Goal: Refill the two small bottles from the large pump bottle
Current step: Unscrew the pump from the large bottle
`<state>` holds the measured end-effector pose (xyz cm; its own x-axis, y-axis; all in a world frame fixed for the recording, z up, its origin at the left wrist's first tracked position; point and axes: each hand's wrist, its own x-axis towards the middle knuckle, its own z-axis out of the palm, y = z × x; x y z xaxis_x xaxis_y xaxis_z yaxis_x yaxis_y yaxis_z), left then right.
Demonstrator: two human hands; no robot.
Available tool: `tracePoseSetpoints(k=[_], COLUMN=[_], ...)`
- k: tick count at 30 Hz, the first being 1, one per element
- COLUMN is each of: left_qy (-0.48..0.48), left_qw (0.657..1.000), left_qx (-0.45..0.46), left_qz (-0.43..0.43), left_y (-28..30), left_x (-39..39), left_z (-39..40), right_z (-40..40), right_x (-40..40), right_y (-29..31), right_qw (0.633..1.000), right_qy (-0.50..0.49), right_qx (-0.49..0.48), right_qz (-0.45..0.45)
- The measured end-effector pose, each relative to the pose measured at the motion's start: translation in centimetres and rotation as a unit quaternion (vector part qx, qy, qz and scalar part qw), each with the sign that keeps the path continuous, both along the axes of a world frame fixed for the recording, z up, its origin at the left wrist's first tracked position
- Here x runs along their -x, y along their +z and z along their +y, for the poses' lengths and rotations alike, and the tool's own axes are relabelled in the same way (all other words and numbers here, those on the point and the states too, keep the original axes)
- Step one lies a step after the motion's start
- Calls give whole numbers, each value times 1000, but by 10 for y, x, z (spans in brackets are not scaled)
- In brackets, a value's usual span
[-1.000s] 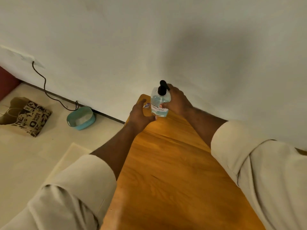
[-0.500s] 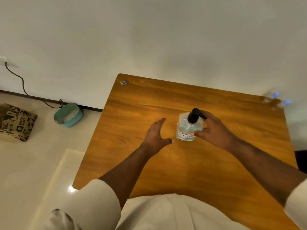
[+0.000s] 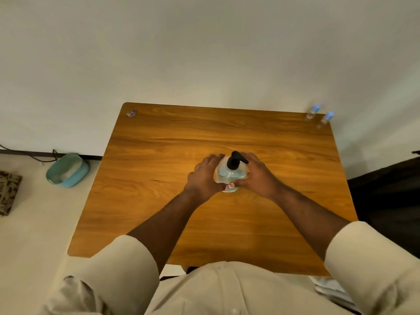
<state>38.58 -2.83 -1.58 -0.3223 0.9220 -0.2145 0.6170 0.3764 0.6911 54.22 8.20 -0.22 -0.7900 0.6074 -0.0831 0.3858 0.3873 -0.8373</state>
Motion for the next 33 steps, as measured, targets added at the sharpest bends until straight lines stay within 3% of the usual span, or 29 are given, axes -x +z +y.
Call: tracePoseSetpoints(k=[4,9,14,19,24,27,33], left_qy=[15,37,28,20,22,21,23], left_qw=[999,998,998,997,996,995,995], left_qx=[14,13,30,39,47,51,48], left_qz=[46,40,56,65,68,82,82], left_y=[9,12,15,17,19,19,18], left_x=[-2,-6,-6,-4,-5,-6,-7], left_z=[8,11,11,12,9,9,7], right_z=[4,2,4,18,30,25,4], right_x=[1,12,14,13,10,10,18], right_y=[9,22,27,30,32,29,18], right_qw=[998,993,996,998,995,994,997], right_qy=[-33,-46,-39,34,79,28,-59], right_qx=[-44,-106,-76,-53,44,106,31], right_qz=[15,3,10,-22,-47,-21,44])
